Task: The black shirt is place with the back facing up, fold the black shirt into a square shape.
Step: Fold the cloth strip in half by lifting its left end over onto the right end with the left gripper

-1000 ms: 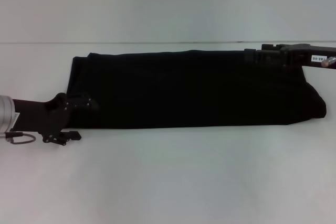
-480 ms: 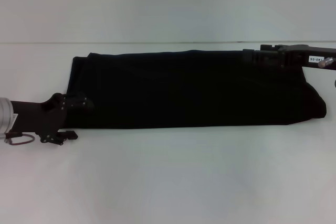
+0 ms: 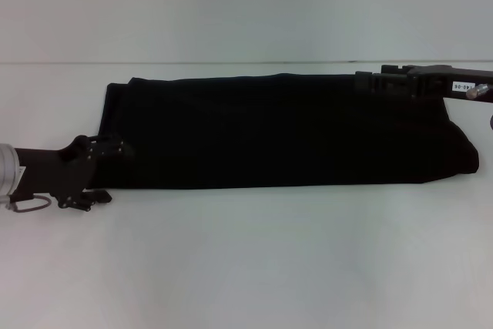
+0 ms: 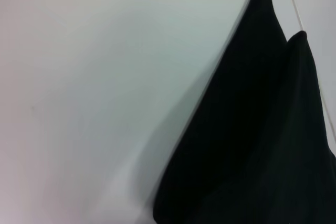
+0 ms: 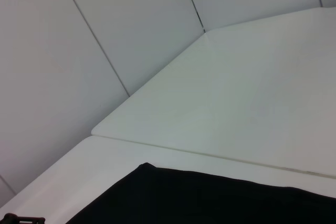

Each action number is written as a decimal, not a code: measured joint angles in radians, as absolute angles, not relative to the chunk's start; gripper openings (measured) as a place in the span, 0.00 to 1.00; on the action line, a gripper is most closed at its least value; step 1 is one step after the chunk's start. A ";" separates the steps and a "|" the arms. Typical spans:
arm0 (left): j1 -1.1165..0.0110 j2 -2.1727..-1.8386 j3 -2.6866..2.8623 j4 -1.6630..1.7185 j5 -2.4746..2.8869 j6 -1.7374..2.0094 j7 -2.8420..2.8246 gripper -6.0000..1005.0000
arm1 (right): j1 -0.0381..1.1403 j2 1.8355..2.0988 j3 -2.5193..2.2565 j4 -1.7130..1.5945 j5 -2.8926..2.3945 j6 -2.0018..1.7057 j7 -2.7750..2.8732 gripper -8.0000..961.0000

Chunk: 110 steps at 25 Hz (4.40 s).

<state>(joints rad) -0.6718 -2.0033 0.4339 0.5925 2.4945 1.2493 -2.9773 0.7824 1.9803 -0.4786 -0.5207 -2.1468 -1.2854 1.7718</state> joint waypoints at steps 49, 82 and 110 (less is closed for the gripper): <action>-0.684 -2.000 0.434 0.580 2.474 1.144 -2.946 0.95 | 0.794 1.980 -0.521 -0.529 -2.145 -1.323 1.767 0.87; -0.640 -2.011 0.372 0.566 2.436 1.179 -2.933 0.95 | 0.786 1.979 -0.518 -0.529 -2.120 -1.313 1.769 0.87; -0.655 -2.010 0.375 0.553 2.430 1.113 -2.906 0.95 | 0.782 1.974 -0.518 -0.529 -2.100 -1.314 1.777 0.87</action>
<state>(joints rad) -0.6550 -2.0099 0.3752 0.5533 2.4297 1.1133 -2.9063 0.7820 1.9742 -0.5184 -0.5293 -2.1002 -1.3136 1.7771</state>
